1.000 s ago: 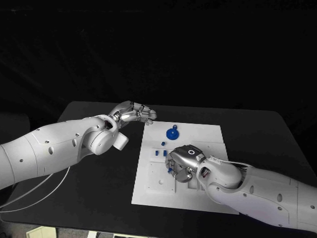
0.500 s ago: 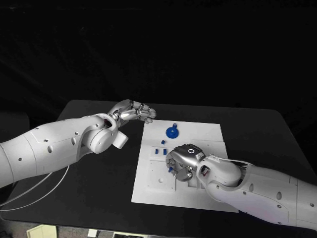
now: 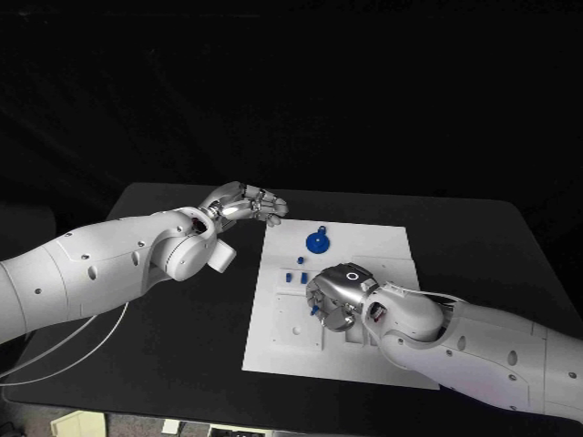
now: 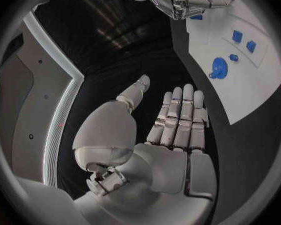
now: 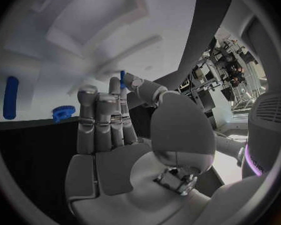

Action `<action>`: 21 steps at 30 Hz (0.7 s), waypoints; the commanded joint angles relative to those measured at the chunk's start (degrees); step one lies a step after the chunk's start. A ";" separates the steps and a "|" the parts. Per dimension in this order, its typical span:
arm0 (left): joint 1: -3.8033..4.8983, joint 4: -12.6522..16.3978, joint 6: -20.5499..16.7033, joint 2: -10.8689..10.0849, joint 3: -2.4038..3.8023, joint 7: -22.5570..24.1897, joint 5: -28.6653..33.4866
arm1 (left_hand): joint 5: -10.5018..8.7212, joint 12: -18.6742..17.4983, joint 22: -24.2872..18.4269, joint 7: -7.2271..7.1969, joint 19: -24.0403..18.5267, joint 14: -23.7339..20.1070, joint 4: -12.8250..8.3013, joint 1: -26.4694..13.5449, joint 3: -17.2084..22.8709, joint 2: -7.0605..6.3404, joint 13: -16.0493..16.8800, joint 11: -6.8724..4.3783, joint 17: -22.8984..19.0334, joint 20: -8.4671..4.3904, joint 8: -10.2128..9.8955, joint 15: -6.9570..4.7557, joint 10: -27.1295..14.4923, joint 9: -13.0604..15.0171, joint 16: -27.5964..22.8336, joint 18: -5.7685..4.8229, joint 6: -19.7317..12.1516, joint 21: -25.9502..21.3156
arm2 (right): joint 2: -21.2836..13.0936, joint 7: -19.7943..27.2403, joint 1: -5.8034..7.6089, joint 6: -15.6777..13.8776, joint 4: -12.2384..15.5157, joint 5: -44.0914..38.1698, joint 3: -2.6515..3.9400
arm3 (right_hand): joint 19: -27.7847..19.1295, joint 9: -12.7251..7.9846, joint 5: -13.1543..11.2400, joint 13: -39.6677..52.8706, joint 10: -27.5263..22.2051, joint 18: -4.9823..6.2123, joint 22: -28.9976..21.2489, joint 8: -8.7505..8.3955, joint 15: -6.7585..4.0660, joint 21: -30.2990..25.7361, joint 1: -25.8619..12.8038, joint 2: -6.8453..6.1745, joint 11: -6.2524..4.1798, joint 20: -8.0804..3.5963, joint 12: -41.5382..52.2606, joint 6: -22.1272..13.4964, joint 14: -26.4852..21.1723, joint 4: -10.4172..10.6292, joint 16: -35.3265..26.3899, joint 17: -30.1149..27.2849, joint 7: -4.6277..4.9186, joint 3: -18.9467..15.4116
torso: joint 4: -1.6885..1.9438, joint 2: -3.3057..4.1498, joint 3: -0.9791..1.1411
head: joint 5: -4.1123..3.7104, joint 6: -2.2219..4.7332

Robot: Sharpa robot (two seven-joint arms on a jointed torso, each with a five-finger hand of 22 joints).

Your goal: Assemble the parts on the task board

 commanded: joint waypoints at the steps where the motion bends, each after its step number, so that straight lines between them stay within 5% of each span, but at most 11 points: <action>1: 0.07 0.27 0.63 0.01 0.04 0.38 0.24 | 0.15 0.35 0.10 0.20 0.31 0.28 0.20 -0.11 -0.24 0.31 -0.06 0.22 0.07 -0.13 0.18 0.07 0.29 -0.07 -0.31 1.06 -0.12 -0.38 | 0.16 -0.57 -0.06 0.86 -0.24 -0.86 -0.06 | -0.13 0.10 -0.03 0.11 -0.08 3.75 1.04 0.17 -0.43 0.25 -0.37 0.34 -0.24 -0.43 0.33 0.56 -0.12 0.08 0.24 0.01 -0.03 0.27 | -0.02 0.02 -0.01 | 0.02 -0.06; 21: 0.11 0.47 0.57 -0.22 0.04 0.27 0.23 | 0.14 0.37 0.14 0.20 0.32 0.30 0.17 -0.13 -0.22 0.28 -0.12 0.22 0.14 -0.14 0.20 0.07 0.29 -0.10 -0.40 1.06 -0.13 -0.44 | 0.15 -1.00 -0.06 2.63 0.27 -1.18 -0.53 | -0.16 0.19 -0.03 0.28 -0.12 3.75 1.02 0.14 -0.43 0.32 -0.47 0.38 -0.24 -0.44 0.32 0.55 -0.14 0.04 0.29 0.00 -0.03 0.26 | 0.01 -0.02 -0.03 | 0.05 -0.49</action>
